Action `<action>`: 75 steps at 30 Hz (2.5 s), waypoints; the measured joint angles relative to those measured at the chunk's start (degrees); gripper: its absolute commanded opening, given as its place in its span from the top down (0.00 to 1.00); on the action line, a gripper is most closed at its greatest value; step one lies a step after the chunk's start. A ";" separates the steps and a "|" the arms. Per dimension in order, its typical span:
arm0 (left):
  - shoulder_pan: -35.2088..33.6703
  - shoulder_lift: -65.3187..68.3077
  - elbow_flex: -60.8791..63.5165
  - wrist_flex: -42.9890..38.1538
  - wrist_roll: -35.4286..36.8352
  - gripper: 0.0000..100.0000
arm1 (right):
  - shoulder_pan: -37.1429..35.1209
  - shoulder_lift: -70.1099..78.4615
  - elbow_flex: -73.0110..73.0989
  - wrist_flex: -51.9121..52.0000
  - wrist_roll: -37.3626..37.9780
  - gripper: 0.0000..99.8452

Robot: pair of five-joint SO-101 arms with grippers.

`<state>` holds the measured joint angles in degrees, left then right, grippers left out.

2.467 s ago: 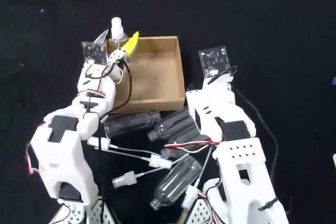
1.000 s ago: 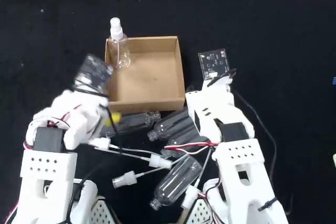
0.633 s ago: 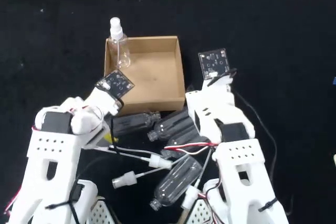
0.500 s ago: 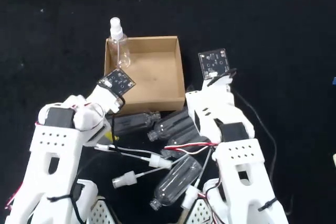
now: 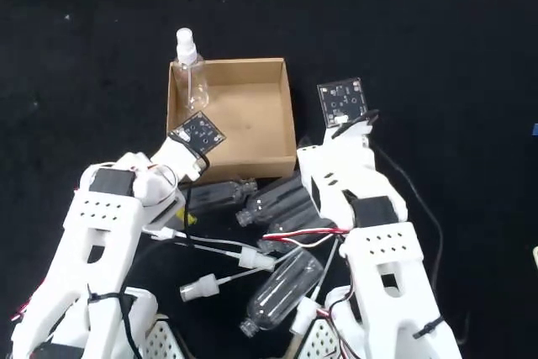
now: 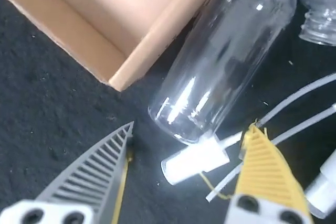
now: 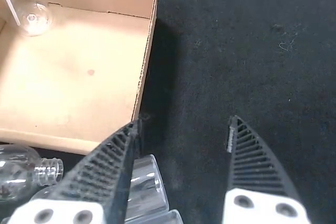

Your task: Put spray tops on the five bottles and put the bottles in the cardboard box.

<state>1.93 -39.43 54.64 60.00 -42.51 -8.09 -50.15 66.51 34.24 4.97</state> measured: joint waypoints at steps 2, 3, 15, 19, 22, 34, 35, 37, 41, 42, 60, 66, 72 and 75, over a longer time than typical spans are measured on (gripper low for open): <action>-0.18 0.00 0.62 -1.14 0.00 0.70 | 0.00 0.00 0.00 0.00 0.00 0.76; -0.18 0.00 1.05 -1.85 0.00 0.70 | 0.00 0.00 0.00 0.00 0.00 0.76; 3.96 5.19 3.87 -5.45 0.00 0.70 | 0.00 0.00 0.00 0.00 0.00 0.76; 3.96 8.62 2.37 -5.45 0.00 0.70 | 0.00 0.00 0.00 0.00 0.00 0.76; 3.96 10.46 1.23 -5.45 0.00 0.70 | 0.00 0.00 0.00 0.00 0.00 0.76; 5.27 11.34 -6.24 2.73 -3.08 0.70 | 0.00 0.00 0.00 0.00 0.00 0.76; 5.36 11.78 -6.59 2.90 -3.08 0.70 | 0.00 0.00 0.00 0.00 0.00 0.76; 5.63 13.19 -7.03 2.99 -3.08 0.70 | 0.00 0.00 0.00 0.00 0.00 0.76; 5.63 17.49 -7.03 1.58 -3.08 0.70 | 0.00 0.00 0.00 0.00 0.00 0.76; 5.63 18.55 -7.21 1.41 -3.08 0.70 | 0.00 0.00 0.00 0.00 0.00 0.76; 7.65 20.84 -8.09 -2.73 -1.67 0.70 | 0.00 0.00 0.00 0.00 0.00 0.76; 9.67 20.84 -8.09 -3.16 -1.41 0.70 | 0.00 0.00 0.00 0.00 0.00 0.76; 9.41 20.84 -8.09 -3.16 -1.41 0.70 | 0.00 0.00 0.00 0.00 0.00 0.76; 8.97 20.84 -8.09 -3.16 -1.41 0.70 | 0.00 0.00 0.00 0.00 0.00 0.76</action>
<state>10.90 -18.59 46.55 56.84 -43.91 -8.09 -50.15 66.51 34.24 4.97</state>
